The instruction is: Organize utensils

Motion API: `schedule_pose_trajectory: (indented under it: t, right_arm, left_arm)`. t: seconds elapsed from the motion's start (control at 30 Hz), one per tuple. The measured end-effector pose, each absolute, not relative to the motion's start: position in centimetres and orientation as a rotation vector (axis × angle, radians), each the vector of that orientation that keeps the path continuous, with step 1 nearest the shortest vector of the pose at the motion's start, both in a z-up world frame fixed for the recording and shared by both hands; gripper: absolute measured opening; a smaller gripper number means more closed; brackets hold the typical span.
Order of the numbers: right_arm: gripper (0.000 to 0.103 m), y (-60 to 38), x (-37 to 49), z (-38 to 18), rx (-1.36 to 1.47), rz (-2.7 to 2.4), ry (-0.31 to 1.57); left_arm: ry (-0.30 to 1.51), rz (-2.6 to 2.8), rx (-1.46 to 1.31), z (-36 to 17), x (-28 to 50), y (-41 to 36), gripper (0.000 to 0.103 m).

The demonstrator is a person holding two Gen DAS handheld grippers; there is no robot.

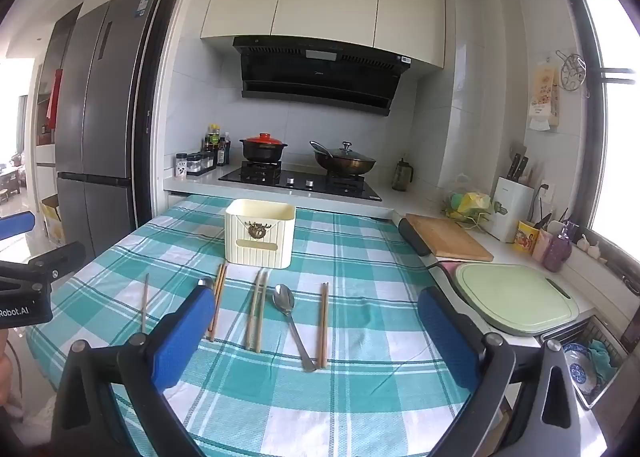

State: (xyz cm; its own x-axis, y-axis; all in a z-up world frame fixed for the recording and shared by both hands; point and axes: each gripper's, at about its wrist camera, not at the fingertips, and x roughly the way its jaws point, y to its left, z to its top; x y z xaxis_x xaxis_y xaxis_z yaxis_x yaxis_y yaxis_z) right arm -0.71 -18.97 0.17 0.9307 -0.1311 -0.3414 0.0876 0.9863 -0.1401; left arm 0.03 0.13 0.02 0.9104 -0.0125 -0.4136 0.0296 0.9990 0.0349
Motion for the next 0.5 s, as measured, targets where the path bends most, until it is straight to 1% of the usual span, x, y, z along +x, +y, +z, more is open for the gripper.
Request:
schedule_pose_trajectory:
  t: [0.37, 0.5]
  right_arm:
    - [0.103, -19.27, -0.59, 0.15, -0.115, -0.109, 0.36]
    - [0.103, -19.08, -0.48, 0.11, -0.113, -0.111, 0.363]
  left_arm:
    - [0.439, -0.02, 0.047, -0.97, 0.63, -0.4, 0.103]
    - [0.436, -0.021, 0.047, -0.51, 0.08, -0.35, 0.103]
